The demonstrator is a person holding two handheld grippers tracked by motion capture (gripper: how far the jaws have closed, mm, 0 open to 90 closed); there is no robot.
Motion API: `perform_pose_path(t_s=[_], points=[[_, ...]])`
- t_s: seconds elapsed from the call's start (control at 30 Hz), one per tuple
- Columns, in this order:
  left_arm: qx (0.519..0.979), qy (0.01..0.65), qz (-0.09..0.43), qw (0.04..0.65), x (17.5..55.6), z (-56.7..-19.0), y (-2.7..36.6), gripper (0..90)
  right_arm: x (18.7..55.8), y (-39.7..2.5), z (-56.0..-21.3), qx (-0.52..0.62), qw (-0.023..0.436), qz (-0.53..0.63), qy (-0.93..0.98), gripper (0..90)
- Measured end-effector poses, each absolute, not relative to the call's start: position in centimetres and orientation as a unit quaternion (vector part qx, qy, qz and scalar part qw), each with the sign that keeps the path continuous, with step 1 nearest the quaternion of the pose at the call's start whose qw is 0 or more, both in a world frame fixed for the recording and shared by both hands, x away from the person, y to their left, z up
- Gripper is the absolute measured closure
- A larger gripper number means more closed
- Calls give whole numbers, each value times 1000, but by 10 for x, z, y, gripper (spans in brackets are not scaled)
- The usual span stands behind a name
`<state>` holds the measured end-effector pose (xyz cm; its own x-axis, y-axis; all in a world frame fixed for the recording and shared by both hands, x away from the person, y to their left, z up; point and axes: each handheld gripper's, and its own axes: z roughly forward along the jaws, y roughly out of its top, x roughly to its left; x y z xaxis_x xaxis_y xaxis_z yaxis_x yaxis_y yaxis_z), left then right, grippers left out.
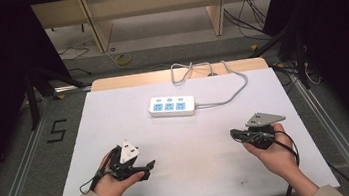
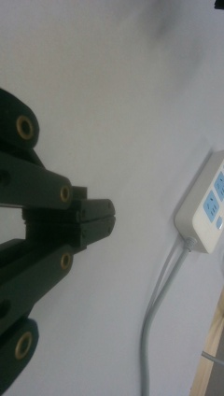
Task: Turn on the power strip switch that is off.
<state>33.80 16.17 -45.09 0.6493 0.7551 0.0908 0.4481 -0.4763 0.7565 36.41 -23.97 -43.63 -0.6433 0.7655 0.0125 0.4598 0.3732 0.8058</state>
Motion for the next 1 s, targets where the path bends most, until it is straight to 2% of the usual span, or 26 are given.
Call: perform_pose_path(t_s=[1.0], points=[[833, 359, 213, 363, 338, -450, 160, 270, 387, -217, -435, 377, 192, 410, 808, 900]])
